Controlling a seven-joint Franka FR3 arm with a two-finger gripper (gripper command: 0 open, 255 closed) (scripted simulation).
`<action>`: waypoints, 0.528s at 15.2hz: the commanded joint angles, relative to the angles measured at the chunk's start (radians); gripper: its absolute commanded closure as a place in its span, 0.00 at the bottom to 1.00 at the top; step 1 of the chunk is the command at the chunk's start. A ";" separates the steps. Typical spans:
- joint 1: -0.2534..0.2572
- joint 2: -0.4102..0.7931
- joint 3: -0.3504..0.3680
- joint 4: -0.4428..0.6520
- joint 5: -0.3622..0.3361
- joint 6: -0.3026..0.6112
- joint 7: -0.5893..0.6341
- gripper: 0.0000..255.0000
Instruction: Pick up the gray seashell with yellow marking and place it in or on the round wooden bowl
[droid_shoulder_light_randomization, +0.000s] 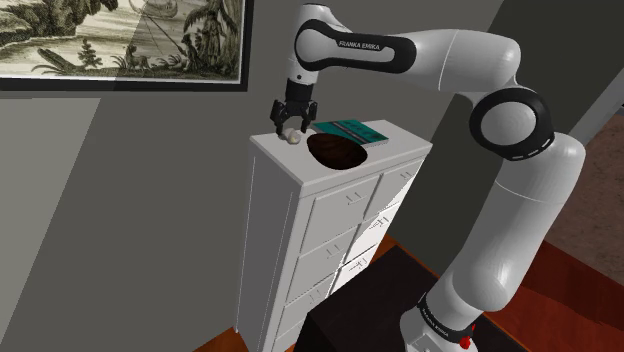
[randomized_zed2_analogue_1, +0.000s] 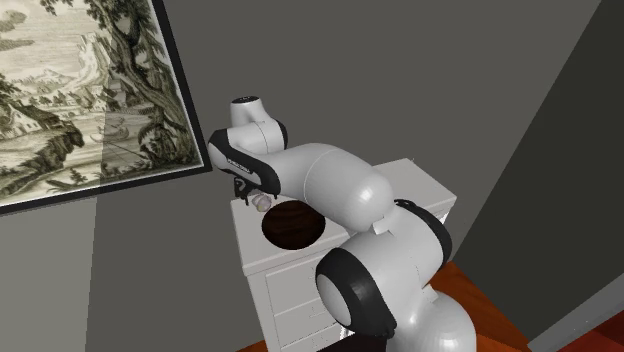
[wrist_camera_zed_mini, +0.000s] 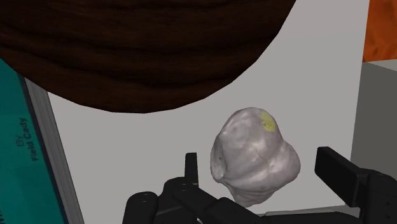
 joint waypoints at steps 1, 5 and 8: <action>0.000 0.000 0.000 0.000 0.000 0.000 0.000 0.00; 0.000 0.000 0.000 0.000 0.000 0.000 0.000 1.00; 0.000 0.000 0.000 0.000 0.000 0.000 0.000 1.00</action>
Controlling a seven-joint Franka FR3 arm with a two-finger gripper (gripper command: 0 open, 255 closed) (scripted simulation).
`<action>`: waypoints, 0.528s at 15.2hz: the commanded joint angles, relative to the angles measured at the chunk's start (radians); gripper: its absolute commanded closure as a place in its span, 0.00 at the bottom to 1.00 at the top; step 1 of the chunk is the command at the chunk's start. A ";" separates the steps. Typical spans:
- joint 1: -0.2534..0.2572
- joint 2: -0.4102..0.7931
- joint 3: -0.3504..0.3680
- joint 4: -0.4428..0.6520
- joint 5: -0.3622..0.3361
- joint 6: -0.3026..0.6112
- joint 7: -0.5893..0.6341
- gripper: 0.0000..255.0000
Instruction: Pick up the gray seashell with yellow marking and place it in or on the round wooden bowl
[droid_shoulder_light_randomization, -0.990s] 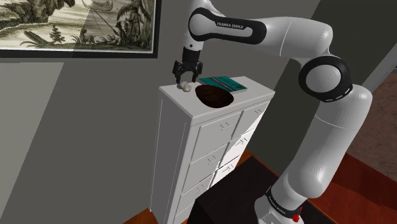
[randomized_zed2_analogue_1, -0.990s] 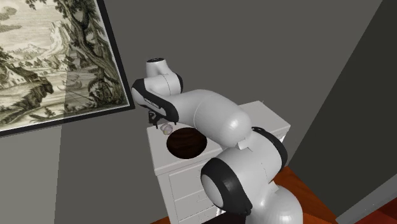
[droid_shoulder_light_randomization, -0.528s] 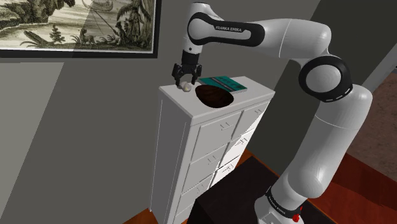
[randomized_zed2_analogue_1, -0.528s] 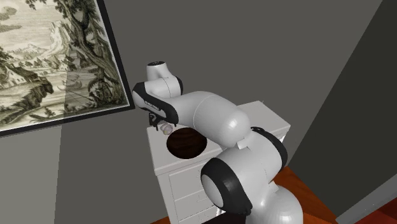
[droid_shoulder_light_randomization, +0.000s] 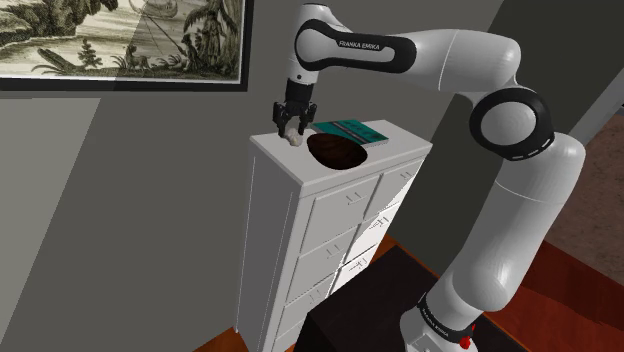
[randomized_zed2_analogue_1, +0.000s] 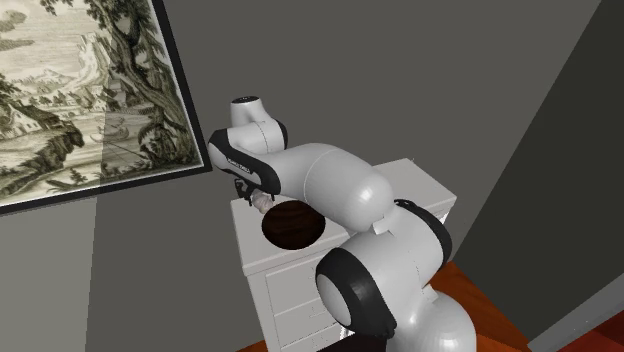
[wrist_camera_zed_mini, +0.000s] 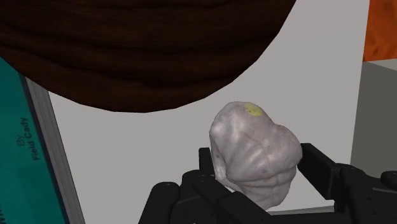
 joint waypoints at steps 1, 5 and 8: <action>0.000 0.000 0.000 -0.001 0.000 0.000 0.000 1.00; 0.000 0.000 0.000 -0.001 0.000 0.000 0.000 1.00; 0.001 0.005 0.001 0.047 0.000 -0.042 0.000 1.00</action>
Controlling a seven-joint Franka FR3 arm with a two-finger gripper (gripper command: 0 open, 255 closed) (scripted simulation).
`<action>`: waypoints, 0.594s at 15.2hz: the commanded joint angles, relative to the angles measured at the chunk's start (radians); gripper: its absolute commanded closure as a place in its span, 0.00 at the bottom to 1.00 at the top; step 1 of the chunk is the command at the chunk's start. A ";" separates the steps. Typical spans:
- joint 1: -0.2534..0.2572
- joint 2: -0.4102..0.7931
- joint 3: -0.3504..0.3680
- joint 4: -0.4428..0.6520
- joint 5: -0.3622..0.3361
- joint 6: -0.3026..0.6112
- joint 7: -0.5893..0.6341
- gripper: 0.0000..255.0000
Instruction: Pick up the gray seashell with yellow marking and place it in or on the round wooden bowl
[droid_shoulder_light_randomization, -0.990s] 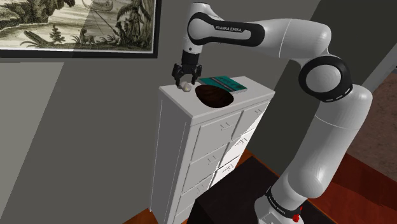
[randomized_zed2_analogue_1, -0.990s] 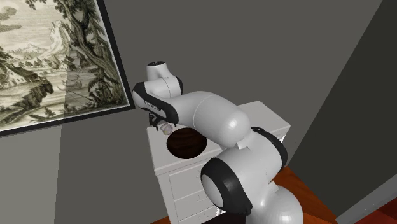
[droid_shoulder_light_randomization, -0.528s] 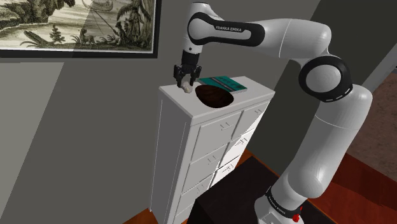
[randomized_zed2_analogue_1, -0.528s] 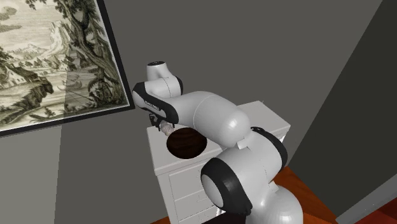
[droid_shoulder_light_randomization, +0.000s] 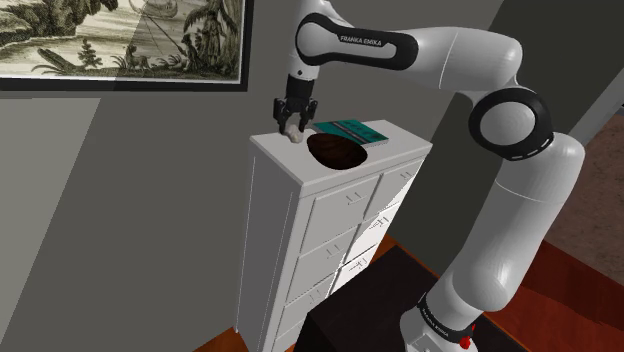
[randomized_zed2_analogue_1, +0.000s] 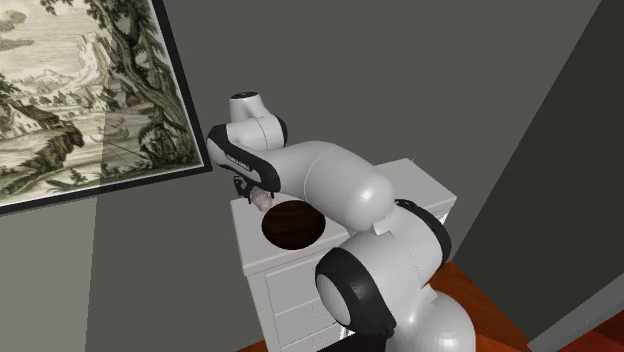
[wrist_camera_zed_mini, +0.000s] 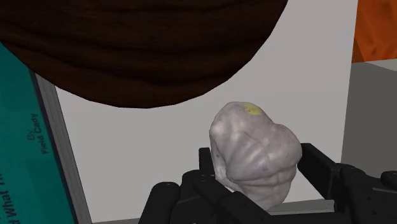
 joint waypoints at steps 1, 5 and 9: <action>0.001 0.004 0.000 0.030 -0.001 -0.026 0.000 1.00; 0.003 0.016 0.001 0.100 -0.003 -0.085 0.001 1.00; 0.006 0.033 0.002 0.179 -0.006 -0.146 0.002 1.00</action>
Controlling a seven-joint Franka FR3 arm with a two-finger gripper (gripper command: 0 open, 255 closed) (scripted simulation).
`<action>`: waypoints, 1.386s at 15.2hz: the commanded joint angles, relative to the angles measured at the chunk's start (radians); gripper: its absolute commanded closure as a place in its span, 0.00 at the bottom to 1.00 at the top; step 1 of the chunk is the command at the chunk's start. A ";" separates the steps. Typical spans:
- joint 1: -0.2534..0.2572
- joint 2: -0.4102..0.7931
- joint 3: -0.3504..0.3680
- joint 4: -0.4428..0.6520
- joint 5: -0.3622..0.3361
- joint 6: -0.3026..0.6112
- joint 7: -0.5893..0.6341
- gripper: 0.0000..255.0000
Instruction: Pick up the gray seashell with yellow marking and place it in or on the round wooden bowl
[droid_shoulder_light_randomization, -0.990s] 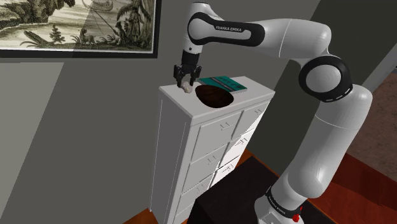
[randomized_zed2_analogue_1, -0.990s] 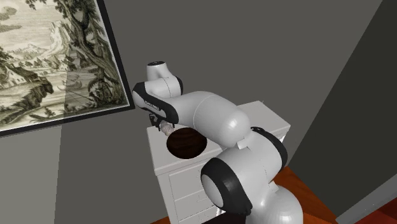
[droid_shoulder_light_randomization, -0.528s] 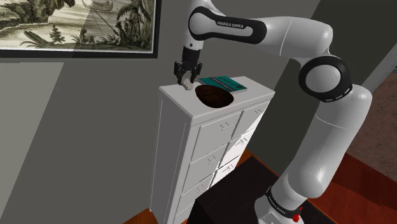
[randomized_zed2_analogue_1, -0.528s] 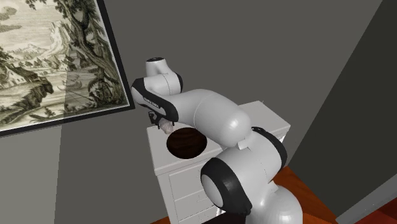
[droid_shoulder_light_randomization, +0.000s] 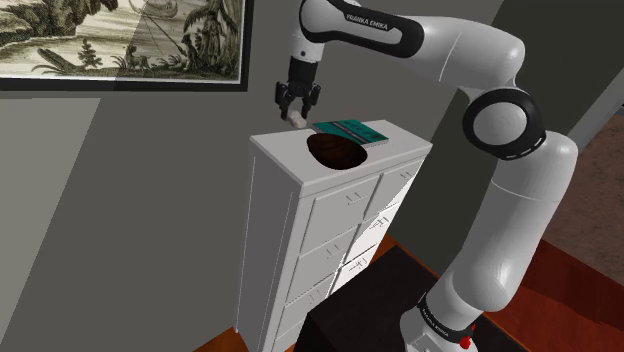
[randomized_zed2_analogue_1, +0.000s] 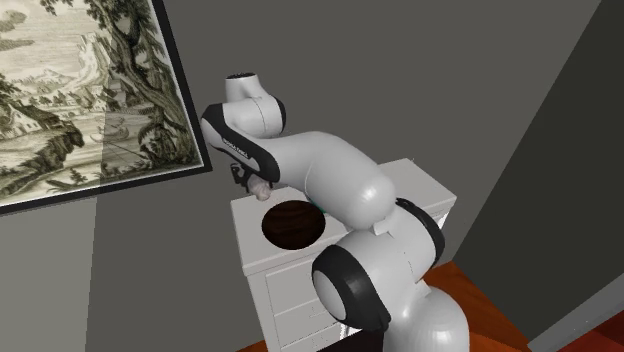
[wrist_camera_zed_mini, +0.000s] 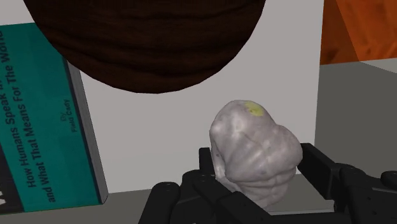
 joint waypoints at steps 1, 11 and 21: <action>0.002 0.008 0.000 0.041 -0.001 -0.033 0.001 1.00; 0.017 0.090 0.003 0.298 -0.017 -0.209 0.006 1.00; -0.057 -0.383 -0.042 -0.278 0.056 -0.101 -0.094 1.00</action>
